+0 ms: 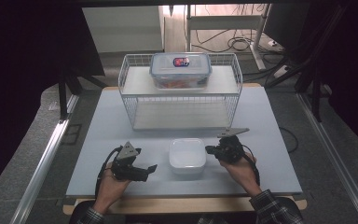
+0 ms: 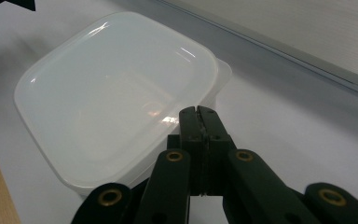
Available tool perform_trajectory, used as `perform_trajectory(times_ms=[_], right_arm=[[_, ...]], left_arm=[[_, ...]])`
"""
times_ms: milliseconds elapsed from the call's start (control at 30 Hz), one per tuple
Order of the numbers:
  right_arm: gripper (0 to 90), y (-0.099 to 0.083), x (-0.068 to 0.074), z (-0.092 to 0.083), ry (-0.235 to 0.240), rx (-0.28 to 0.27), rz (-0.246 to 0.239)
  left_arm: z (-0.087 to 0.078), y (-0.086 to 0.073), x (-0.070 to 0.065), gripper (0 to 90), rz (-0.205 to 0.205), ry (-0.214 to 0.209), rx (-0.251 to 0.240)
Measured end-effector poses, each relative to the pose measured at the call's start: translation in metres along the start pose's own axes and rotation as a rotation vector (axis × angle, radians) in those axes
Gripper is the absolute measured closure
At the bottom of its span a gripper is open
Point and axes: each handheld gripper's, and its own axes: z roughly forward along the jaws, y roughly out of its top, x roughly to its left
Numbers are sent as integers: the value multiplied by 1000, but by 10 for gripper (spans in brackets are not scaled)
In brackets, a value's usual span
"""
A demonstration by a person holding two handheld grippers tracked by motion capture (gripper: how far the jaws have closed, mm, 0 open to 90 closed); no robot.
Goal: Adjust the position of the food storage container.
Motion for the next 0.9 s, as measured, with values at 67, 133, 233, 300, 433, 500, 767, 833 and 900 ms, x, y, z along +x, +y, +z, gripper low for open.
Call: perform_trajectory(times_ms=[67,133,233,300,433,500,767,833,900], right_arm=[[894,1,2,2,3,-1,-8],[888,1,3,2,1,0,-14],[861,1,2,1,-10,-6,-18],[788,1,0,-5,-38,-12,-25],[688,0,-2,-12,-53,-28,-37],[615,-1,-3,-15,-50,-39,-54],[291,-10,-3,-21,-53,-34,-106],[223,-11,-3,-22,-47,-47,-110],[166,-13,-3,-23,-36,-51,-116]], left_arm=[[0,0,0,93,2,2,1],[0,0,0,96,3,1,2],[-1,0,0,97,3,2,3],[-1,-1,0,97,11,6,2],[0,-2,1,95,24,13,3],[1,-3,2,87,30,15,5],[3,-4,3,69,39,-6,2],[3,-4,3,68,38,-11,1],[3,-4,3,67,38,-15,0]])
